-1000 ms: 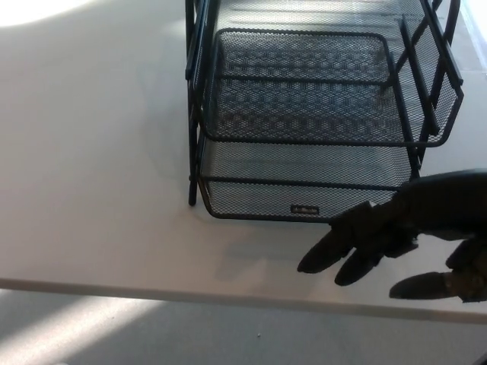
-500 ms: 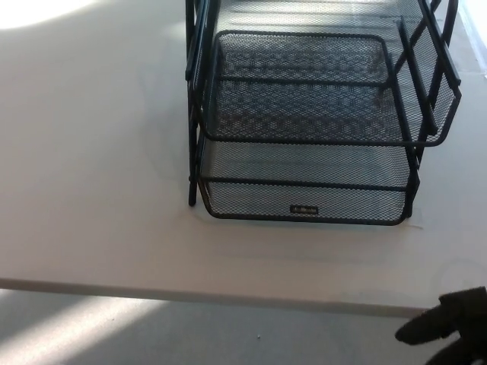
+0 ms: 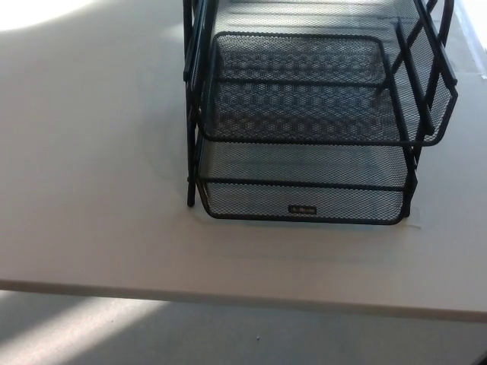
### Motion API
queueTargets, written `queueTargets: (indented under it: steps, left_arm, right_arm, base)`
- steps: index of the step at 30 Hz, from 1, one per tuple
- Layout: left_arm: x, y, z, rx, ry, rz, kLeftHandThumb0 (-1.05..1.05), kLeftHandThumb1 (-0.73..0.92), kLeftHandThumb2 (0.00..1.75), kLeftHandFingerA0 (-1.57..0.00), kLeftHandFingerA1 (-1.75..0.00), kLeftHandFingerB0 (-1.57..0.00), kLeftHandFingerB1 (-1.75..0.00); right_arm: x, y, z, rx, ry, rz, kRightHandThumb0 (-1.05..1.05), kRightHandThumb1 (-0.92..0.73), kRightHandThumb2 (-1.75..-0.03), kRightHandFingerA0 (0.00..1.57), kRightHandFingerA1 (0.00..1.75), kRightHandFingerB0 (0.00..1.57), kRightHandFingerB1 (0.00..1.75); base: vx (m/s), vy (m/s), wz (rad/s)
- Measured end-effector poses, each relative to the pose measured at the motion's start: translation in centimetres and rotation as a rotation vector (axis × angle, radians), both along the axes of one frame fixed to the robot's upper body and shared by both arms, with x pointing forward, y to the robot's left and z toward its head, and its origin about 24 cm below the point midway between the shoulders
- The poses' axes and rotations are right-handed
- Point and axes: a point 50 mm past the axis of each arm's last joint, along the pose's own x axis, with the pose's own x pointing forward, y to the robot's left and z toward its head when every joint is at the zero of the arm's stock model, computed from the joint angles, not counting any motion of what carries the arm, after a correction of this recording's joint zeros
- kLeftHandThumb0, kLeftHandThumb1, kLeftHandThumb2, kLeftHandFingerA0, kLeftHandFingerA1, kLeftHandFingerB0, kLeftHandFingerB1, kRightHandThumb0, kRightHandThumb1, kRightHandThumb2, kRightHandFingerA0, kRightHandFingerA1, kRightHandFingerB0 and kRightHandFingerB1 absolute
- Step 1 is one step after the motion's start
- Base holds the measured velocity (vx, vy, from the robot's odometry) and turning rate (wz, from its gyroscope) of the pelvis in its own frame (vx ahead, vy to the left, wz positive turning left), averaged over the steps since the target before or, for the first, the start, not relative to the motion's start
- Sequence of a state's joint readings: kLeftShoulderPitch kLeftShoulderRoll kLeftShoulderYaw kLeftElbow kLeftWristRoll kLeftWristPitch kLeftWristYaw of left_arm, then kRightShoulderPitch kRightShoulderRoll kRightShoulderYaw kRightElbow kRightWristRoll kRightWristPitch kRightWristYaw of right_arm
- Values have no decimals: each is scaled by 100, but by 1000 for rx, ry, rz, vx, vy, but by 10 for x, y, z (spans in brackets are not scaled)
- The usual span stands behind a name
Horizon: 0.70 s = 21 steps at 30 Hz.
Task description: A balck drawer is kept on the middle of the table and the robot uses its right hand to push it back away from the robot
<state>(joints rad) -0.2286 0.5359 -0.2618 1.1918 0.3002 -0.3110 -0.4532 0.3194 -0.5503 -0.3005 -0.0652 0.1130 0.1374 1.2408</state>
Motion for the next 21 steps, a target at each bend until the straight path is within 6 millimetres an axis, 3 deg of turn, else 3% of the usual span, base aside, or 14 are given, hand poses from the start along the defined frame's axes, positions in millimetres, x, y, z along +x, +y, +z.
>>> queueTargets:
  steps: [7, 12, 14, 19, 20, 21]
  left_arm:
    - [0, 0, 0, 0, 0, -1, -58, 74, 63, -42, -37, -30, -31]
    - [0, 0, 0, 0, 0, -1, -58, 75, 62, -40, -35, -29, -30]
    - [0, 0, 0, 0, 0, -1, -59, 73, 63, -40, -36, -28, -31]
    - [0, 0, 0, 0, -1, -1, -58, 75, 62, -42, -37, -30, -31]
    - [0, 0, 0, 0, -1, -1, -58, 75, 63, -43, -37, -31, -31]
    - [0, 0, 0, 0, -1, -2, -58, 75, 63, -43, -37, -31, -31]
  right_arm:
    - [8, 7, -27, -95, 58, -17, -71, -87, -67, 25, 33, 24, 31]
    - [15, 11, -46, -174, 100, -23, -57, -84, -65, 34, 35, 34, 34]
    - [18, 12, -54, -206, 121, -25, -55, -82, -65, 26, 33, 31, 33]
    - [23, 12, -80, -296, 197, -51, -54, -78, -64, 30, 31, 40, 34]
    - [23, 12, -83, -303, 204, -53, -55, -64, -97, 20, 46, 35, 51]
    - [23, 11, -91, -331, 231, -61, -55, -64, -97, 20, 46, 35, 51]
  base:
    - [0, 0, 0]
    - [0, 0, 0]
    - [0, 0, 0]
    - [0, 0, 0]
    - [0, 0, 0]
    - [0, 0, 0]
